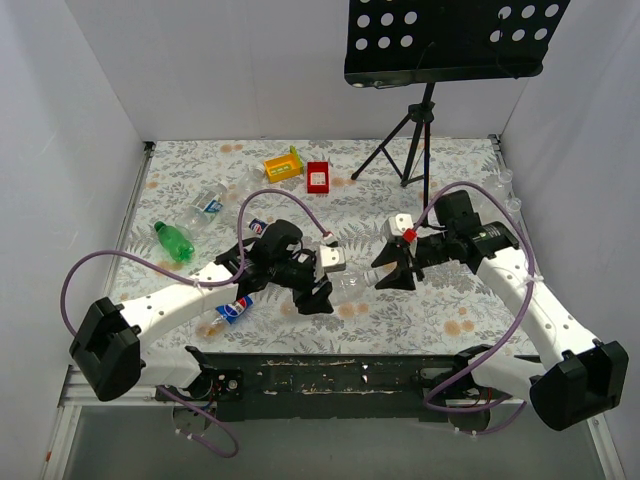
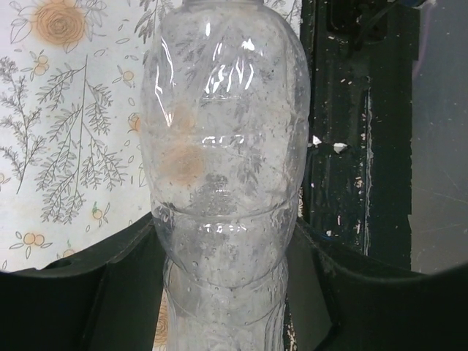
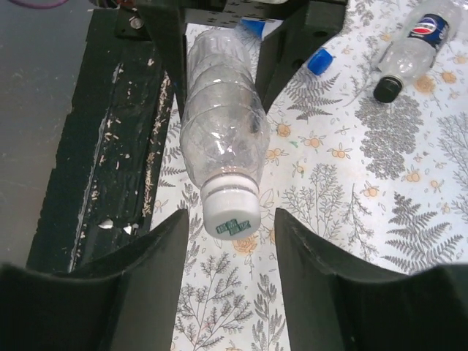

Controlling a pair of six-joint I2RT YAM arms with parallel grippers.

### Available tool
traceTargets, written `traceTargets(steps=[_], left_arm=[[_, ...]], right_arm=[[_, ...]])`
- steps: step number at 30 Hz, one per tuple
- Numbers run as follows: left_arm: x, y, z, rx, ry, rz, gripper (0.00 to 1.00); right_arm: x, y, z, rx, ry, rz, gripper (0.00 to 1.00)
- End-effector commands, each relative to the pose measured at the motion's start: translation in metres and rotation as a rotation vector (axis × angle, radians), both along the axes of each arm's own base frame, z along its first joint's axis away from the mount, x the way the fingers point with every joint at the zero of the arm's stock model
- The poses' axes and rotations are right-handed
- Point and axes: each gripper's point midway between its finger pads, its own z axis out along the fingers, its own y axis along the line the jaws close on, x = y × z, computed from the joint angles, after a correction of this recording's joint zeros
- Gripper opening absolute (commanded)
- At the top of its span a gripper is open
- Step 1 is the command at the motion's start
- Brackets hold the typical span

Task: Unscrew the bottle caps
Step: Unscrew the bottle cap from the plastic bottle.

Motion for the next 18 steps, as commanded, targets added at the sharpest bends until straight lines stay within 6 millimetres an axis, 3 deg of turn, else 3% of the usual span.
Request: traceTargets(steps=[1,7,18], left_arm=[[0.007,0.005,0.006,0.007,-0.046,0.055,0.12],[0.009,0.009,0.003,0.024,-0.065,0.077,0.12],[0.01,0.008,-0.001,0.039,-0.083,0.108,0.12]], right_arm=[[0.005,-0.003,0.02,0.076,0.036,-0.055,0.65],[0.015,-0.018,0.03,0.11,0.085,-0.143,0.76],[0.027,-0.037,0.03,0.099,0.151,-0.28,0.78]])
